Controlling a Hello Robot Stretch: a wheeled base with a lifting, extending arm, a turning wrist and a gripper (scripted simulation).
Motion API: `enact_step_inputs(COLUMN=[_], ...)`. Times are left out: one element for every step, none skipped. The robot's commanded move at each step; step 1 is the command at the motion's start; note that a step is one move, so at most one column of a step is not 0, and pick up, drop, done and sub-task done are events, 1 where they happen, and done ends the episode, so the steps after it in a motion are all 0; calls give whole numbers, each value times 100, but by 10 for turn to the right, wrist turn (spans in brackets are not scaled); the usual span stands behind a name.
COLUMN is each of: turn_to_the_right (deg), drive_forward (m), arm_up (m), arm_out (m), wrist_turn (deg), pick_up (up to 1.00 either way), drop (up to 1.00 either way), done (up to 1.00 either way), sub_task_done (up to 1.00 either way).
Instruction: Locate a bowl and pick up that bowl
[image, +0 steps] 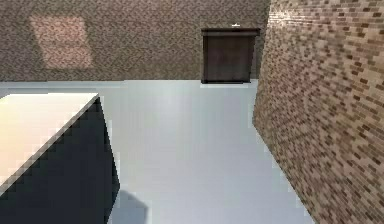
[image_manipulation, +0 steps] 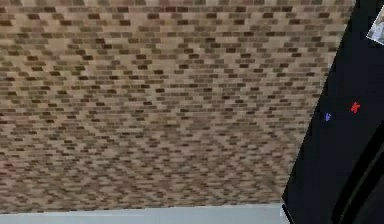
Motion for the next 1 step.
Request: enact_step_inputs(turn_to_the_right=[0], drive_forward=[100], arm_up=[0], arm_out=[0], wrist_turn=[0], pick_up=[0], drop=[0], done=[0], sub_task_done=[0])
